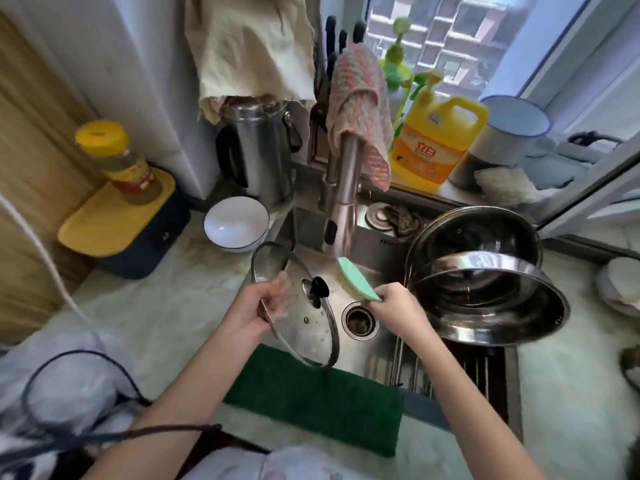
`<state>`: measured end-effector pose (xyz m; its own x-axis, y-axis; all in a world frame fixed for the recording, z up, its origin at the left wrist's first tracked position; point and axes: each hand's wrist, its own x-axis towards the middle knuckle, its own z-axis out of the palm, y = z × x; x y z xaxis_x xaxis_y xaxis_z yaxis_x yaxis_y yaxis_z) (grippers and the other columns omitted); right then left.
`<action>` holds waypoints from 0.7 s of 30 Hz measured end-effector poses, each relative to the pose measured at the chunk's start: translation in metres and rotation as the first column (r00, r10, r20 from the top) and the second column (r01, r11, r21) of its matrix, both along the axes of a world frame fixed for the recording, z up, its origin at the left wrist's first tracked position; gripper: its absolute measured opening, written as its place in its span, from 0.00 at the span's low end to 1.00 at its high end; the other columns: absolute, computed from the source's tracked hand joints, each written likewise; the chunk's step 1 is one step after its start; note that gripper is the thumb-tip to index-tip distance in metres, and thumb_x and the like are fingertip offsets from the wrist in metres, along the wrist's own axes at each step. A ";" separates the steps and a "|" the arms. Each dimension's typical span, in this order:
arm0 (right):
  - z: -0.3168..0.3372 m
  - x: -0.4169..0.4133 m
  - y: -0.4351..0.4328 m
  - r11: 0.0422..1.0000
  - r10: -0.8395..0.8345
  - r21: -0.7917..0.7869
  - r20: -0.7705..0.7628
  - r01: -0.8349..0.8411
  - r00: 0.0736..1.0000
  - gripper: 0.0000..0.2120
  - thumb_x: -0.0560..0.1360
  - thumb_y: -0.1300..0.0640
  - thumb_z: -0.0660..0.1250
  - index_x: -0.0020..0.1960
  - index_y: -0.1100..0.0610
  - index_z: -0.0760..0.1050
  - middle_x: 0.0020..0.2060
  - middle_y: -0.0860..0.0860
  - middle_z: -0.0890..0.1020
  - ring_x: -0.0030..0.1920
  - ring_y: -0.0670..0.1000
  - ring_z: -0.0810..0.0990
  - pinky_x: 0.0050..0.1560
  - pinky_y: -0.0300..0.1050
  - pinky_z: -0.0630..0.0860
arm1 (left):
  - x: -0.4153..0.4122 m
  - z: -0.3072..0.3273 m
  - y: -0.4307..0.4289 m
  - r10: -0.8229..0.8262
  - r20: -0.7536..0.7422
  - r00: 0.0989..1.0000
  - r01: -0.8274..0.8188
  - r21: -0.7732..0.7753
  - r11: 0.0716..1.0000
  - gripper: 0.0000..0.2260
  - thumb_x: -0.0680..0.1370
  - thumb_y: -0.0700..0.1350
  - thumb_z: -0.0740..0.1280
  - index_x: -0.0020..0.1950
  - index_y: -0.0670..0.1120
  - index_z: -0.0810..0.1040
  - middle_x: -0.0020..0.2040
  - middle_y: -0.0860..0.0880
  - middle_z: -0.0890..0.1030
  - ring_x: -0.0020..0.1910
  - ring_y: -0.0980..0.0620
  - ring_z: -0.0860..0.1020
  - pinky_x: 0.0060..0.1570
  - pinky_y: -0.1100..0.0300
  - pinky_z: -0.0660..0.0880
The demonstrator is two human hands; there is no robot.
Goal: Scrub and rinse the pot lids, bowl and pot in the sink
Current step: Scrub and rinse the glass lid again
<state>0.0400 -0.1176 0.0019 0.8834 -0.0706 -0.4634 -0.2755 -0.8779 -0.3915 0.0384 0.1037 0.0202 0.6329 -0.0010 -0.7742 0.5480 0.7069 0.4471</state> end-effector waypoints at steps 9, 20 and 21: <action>-0.005 -0.095 0.012 0.950 0.194 0.167 0.347 -0.264 0.917 0.27 0.71 0.57 0.68 0.70 0.50 0.70 0.57 0.47 0.75 0.52 0.45 0.77 0.49 0.43 0.76 | -0.012 0.012 -0.026 0.165 -0.079 0.983 -0.171 -0.067 0.983 0.11 0.77 0.29 0.54 0.41 0.39 0.72 0.41 0.44 0.75 0.39 0.50 0.76 0.61 0.50 0.72; -0.018 -0.101 0.046 0.984 -0.004 0.149 0.570 -0.098 0.821 0.25 0.72 0.56 0.72 0.68 0.49 0.72 0.60 0.43 0.75 0.51 0.45 0.78 0.39 0.37 0.73 | -0.015 0.017 -0.022 0.185 -0.074 0.980 -0.193 -0.113 0.975 0.09 0.76 0.30 0.55 0.44 0.39 0.73 0.47 0.45 0.76 0.52 0.48 0.78 0.62 0.50 0.73; -0.019 -0.101 0.045 0.982 -0.024 0.166 0.600 -0.096 0.799 0.24 0.70 0.56 0.73 0.65 0.51 0.75 0.58 0.43 0.77 0.50 0.46 0.79 0.39 0.38 0.75 | -0.015 0.018 -0.024 0.194 -0.070 0.979 -0.201 -0.122 0.972 0.09 0.76 0.30 0.55 0.43 0.39 0.73 0.46 0.45 0.76 0.52 0.49 0.77 0.62 0.50 0.73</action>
